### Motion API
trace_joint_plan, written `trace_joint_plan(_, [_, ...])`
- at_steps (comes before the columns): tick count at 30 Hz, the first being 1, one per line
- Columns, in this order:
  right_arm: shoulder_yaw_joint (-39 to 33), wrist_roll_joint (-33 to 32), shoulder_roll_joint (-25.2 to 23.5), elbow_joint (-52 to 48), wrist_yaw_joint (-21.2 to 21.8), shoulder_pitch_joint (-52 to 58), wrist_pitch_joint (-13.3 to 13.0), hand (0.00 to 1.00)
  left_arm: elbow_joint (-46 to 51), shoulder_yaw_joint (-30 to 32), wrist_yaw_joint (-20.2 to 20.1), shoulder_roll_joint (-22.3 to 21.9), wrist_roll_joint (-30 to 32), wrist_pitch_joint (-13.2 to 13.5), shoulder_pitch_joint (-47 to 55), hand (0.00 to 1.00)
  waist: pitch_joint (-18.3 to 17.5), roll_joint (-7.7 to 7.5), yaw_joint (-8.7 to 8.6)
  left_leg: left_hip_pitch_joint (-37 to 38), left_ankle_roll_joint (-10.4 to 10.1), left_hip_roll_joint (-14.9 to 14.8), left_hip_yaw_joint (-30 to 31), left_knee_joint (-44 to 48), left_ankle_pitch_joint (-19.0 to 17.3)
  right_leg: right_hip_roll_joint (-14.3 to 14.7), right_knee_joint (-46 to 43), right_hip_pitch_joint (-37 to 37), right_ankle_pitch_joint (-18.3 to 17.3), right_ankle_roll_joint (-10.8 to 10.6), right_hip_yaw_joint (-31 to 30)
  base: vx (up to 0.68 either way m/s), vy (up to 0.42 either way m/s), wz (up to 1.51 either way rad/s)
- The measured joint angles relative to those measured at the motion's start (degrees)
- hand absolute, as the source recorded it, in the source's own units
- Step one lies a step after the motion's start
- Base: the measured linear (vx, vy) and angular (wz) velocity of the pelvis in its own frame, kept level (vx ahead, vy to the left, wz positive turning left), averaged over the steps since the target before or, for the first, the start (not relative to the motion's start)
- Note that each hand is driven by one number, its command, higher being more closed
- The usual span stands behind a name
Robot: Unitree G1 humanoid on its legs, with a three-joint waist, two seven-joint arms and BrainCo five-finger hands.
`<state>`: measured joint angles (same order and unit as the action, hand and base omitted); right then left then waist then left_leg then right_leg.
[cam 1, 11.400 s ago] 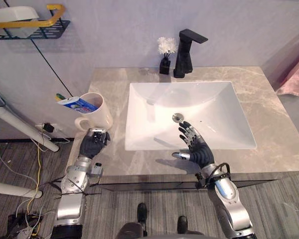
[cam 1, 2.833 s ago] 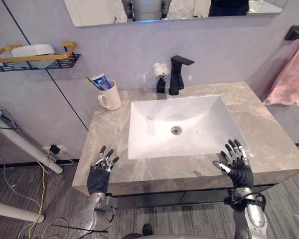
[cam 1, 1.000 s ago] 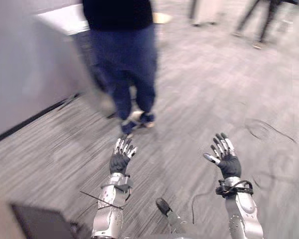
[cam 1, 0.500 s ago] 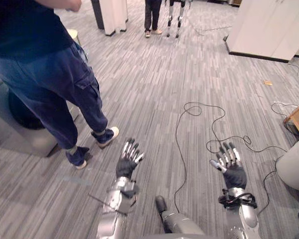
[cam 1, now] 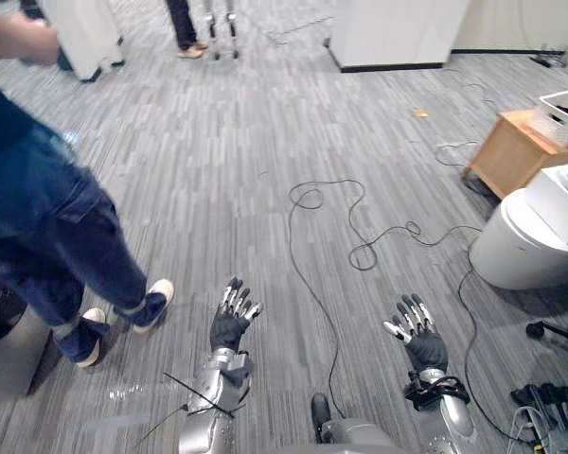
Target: Organize washtable
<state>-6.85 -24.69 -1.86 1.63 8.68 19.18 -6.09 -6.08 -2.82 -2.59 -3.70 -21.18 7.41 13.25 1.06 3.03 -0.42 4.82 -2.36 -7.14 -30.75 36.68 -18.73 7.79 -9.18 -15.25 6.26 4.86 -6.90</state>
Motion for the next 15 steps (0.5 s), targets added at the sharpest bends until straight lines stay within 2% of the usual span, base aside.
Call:
trace_joint_plan(1, [0.0,0.0,0.0,0.1,0.0,-0.1,0.0,0.00,-0.3,0.0,-0.1,0.1,0.0,0.2,0.2,0.00,0.1,-0.24,0.39,-1.1,1.5,0.1,2.8,1.4,-0.9,-0.2,0.6,0.9,-1.0,-0.7,-1.5,0.16,0.125,-0.70])
trace_joint_plan(2, [0.2,0.0,0.7,1.8,0.0,-0.5,0.0,0.00,-1.1,0.3,0.1,0.2,0.0,0.2,1.0,0.00,0.1,-0.19,1.46,-3.5,1.9,0.0,8.8,2.0,-2.2,0.1,1.0,1.8,-1.5,-0.6,-3.9,0.10,0.118,-0.59])
trace_joint_plan(4, [0.8,0.0,1.2,4.2,0.0,-2.2,0.2,0.00,-1.6,1.4,0.2,0.3,0.0,0.2,2.7,0.00,0.3,-0.96,2.28,-7.5,0.7,0.2,15.5,-0.4,-3.3,-0.8,1.6,2.0,-2.0,-1.3,-6.7,0.01,0.161,-0.73])
trace_joint_plan(5, [1.2,0.0,1.7,5.3,0.0,-2.5,0.1,0.00,-1.8,1.6,0.2,0.3,0.0,0.2,4.1,0.00,0.6,-1.28,2.98,-9.8,0.5,0.2,19.0,-5.5,-3.4,-1.8,1.9,1.6,-2.1,-1.5,-7.9,-0.07,0.248,-0.84])
trace_joint_plan(6, [1.4,0.0,2.6,6.7,-0.1,-2.9,0.1,0.00,-2.4,2.2,0.2,0.1,0.0,0.2,5.1,0.00,0.5,-0.64,3.49,-10.8,-1.2,0.1,22.4,-14.2,-1.2,-2.1,2.1,0.8,-2.5,-2.9,-7.9,-0.06,0.192,-0.70])
trace_joint_plan(7, [1.3,0.0,3.2,7.8,-0.3,-3.0,0.3,0.00,-3.2,2.5,0.3,-0.3,0.0,0.2,5.5,0.00,0.4,-0.58,4.19,-10.4,-0.7,0.7,21.8,-15.6,0.5,-2.7,2.5,0.7,-1.5,-4.6,-8.1,-0.02,0.222,-0.41])
trace_joint_plan(8, [1.3,0.0,3.3,8.7,-0.7,-2.5,0.4,0.00,-4.3,3.5,0.7,-0.5,0.0,0.2,5.5,0.00,0.6,-0.33,4.05,-9.9,0.1,2.1,21.1,-17.9,2.1,-4.4,2.7,0.9,-1.9,-6.5,-8.3,0.04,0.160,-0.03])
trace_joint_plan(9, [1.2,0.0,3.2,8.7,-0.9,-2.0,0.4,0.00,-4.2,3.5,1.0,-0.4,0.0,0.3,5.4,0.00,0.8,-1.52,4.10,-9.3,1.0,3.7,21.2,-19.4,3.3,-5.7,3.0,1.2,-1.5,-7.2,-8.3,0.08,0.243,0.19])
trace_joint_plan(10, [1.0,0.1,3.2,8.7,-1.1,-1.8,0.4,0.00,-4.6,3.2,1.3,-0.4,0.3,0.3,5.4,0.00,1.2,-1.79,4.22,-8.5,1.9,4.9,21.4,-20.8,4.6,-7.0,4.0,1.7,-0.4,-8.6,-8.2,0.09,0.211,0.30])
trace_joint_plan(12, [0.6,0.3,2.9,8.9,-1.2,-1.0,0.3,0.00,-5.6,2.9,1.4,-0.4,0.9,0.3,5.5,0.00,1.1,-1.70,4.02,-7.1,2.5,6.6,22.0,-23.9,6.2,-8.9,6.5,3.3,0.3,-9.2,-7.5,0.07,0.207,0.29])
trace_joint_plan(15, [-0.8,2.4,2.3,18.6,-1.2,-2.9,-0.2,0.00,-11.0,3.1,1.4,2.3,4.2,0.7,3.1,0.00,1.0,-1.77,4.13,-4.9,3.0,7.9,22.7,-26.6,6.9,-10.4,9.1,5.5,0.6,-9.7,-6.7,0.08,0.189,0.14])
